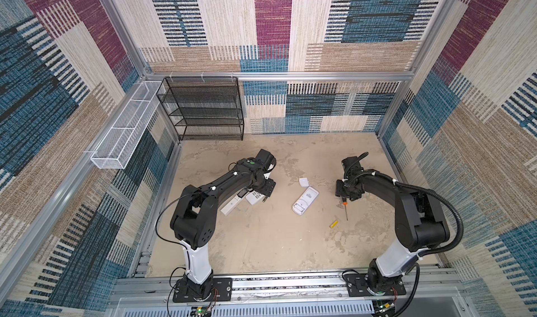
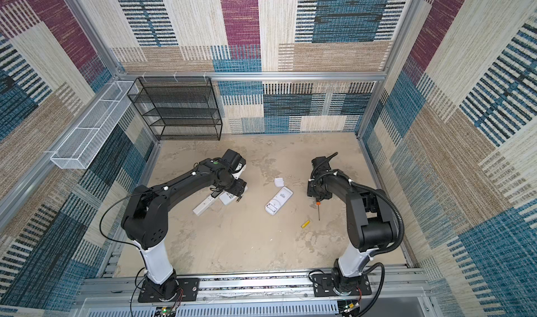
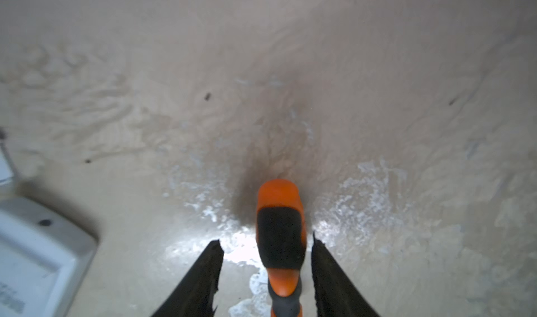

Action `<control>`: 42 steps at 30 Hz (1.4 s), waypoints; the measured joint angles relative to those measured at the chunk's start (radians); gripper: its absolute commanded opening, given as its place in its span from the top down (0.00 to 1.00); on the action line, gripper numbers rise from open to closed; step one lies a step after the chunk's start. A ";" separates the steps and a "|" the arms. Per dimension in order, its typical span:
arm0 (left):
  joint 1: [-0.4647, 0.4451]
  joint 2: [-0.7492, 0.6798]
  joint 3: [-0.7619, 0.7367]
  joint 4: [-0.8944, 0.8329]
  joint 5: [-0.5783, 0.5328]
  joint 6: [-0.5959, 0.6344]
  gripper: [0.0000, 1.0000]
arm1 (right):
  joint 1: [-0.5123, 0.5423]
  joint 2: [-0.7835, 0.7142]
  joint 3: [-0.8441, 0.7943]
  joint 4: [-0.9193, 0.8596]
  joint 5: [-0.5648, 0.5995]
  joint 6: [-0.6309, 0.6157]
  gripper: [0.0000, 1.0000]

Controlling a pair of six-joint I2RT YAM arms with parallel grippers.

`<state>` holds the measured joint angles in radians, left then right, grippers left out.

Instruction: Unload the batteries from the remote control

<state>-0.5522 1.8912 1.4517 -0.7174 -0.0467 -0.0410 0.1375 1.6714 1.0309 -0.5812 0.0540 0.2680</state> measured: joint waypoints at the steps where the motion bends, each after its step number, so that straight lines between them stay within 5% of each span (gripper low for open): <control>1: 0.000 0.024 0.021 -0.009 -0.001 0.022 0.25 | 0.002 -0.007 0.010 -0.003 -0.005 0.000 0.45; 19: 0.031 0.280 0.230 -0.105 -0.019 0.164 0.22 | 0.053 -0.129 0.030 -0.018 -0.027 0.000 0.44; 42: 0.043 0.251 0.246 -0.083 -0.002 0.148 0.42 | 0.092 -0.290 -0.105 0.163 -0.224 0.093 0.48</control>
<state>-0.5091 2.1418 1.6978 -0.8001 -0.0490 0.1070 0.2298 1.3815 0.9264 -0.4187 -0.1696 0.3607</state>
